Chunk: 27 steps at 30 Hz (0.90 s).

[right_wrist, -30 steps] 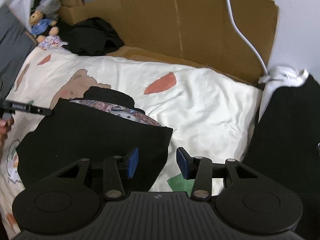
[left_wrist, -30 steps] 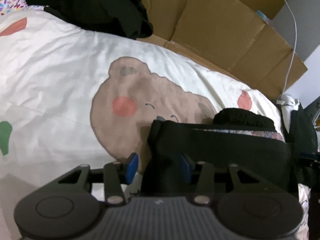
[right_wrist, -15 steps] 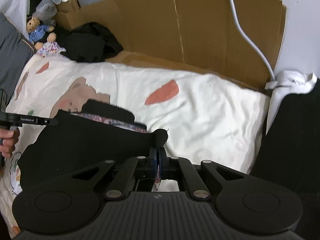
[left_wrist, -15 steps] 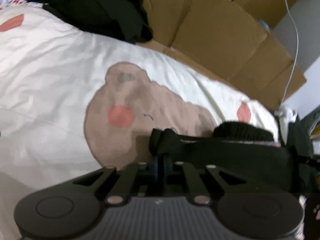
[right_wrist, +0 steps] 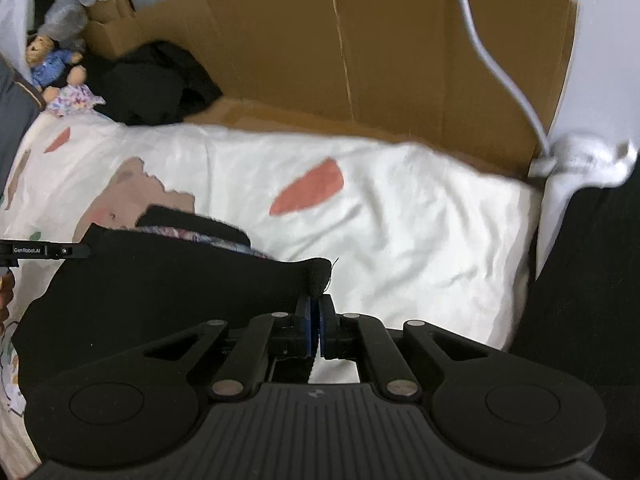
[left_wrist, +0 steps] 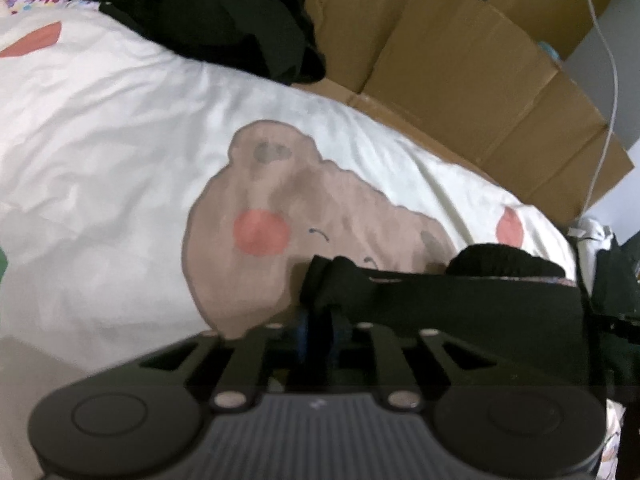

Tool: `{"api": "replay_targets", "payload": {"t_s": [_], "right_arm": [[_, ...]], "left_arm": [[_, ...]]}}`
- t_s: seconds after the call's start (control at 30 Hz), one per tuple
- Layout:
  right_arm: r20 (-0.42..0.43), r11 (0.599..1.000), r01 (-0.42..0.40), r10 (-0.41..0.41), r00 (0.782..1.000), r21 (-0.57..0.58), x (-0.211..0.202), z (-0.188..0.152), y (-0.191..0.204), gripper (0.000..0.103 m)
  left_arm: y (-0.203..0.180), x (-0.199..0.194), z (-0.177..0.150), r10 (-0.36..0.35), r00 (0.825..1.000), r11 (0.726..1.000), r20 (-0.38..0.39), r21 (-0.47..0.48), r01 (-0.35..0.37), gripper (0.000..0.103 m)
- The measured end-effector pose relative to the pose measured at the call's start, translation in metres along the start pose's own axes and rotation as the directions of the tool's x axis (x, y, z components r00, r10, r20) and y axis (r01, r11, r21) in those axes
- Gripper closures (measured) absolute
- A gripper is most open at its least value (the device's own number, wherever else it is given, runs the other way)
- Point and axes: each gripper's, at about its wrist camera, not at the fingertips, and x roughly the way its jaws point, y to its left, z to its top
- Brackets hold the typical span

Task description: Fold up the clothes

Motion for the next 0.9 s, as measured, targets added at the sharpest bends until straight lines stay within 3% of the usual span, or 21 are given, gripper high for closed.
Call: {"api": "replay_targets", "payload": {"t_s": [0.03,0.07,0.1,0.33,0.53,0.7,0.77,0.9], "right_arm": [[-0.001,1.0,0.0,0.0,1.0,0.002,0.0,0.0,0.0,0.068],[0.0,1.0,-0.004,0.004,1.0,0.001,0.0,-0.001,0.0,0.057],[0.001,1.0,-0.008,0.008,1.0,-0.002,-0.001,-0.002,0.0,0.046],[-0.028,0.99,-0.111,0.114,0.993,0.091,0.001,-0.008,-0.014,0.034],[-0.076,0.987,-0.097,0.107,0.991,0.127,0.018,-0.016,-0.016,0.033],[-0.087,0.994,-0.058,0.066,0.994,0.088,0.031,-0.014,-0.005,0.034],[-0.095,0.995,-0.062,0.069,0.993,0.078,0.036,-0.012,-0.001,0.042],[-0.114,0.993,-0.089,0.098,0.989,0.076,0.042,-0.011,0.005,0.073]], "left_arm": [[-0.001,-0.001,0.0,0.01,1.0,1.0,-0.004,0.007,-0.01,0.049],[-0.001,-0.003,-0.001,0.015,1.0,1.0,-0.001,0.015,-0.015,0.042],[-0.001,-0.003,-0.002,0.015,1.0,1.0,-0.001,0.025,-0.015,0.041],[-0.002,-0.001,-0.009,0.002,1.0,0.999,-0.013,0.049,-0.002,0.042],[-0.016,0.008,-0.014,0.026,1.0,0.993,-0.004,0.118,-0.026,0.042],[-0.025,0.012,-0.019,0.066,0.998,0.984,0.012,0.162,-0.067,0.042],[-0.024,0.012,-0.019,0.067,0.998,0.986,0.015,0.153,-0.069,0.042],[-0.019,0.009,-0.019,0.051,0.999,0.992,0.017,0.118,-0.053,0.054]]}}
